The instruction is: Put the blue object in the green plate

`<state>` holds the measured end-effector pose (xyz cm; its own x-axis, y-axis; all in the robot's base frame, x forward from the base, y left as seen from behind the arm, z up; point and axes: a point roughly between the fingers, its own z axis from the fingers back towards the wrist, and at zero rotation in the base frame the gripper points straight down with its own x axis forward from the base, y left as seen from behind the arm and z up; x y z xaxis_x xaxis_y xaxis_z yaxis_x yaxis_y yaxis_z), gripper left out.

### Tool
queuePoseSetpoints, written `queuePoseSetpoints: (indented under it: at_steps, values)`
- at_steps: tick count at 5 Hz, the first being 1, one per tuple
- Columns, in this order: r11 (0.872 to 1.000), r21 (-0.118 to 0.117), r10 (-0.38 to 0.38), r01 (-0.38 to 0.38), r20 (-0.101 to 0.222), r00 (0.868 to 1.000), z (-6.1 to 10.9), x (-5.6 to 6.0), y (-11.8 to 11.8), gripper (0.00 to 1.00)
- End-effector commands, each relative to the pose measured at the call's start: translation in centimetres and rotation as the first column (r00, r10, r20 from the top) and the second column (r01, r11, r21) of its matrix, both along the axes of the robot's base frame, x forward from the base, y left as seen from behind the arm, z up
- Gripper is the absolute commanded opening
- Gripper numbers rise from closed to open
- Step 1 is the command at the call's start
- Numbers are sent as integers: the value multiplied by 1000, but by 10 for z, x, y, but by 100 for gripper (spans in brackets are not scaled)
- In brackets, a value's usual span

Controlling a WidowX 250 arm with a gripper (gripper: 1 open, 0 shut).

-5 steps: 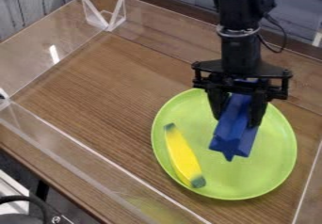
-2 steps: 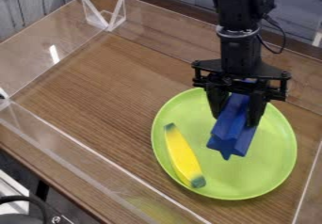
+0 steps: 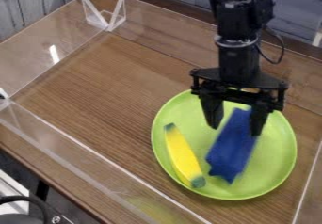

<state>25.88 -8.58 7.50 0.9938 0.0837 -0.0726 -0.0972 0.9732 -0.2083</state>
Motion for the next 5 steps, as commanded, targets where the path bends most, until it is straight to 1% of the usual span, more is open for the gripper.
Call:
queuePoseSetpoints:
  at_steps: [1, 3, 5]
  values:
    - [1000, -6, -14, 14, 42, 999, 12, 1, -7, 100]
    - [1000, -10, -29, 29, 46, 999, 13, -1, -17, 100]
    - [999, -7, -42, 42, 56, 998, 14, -2, -26, 100]
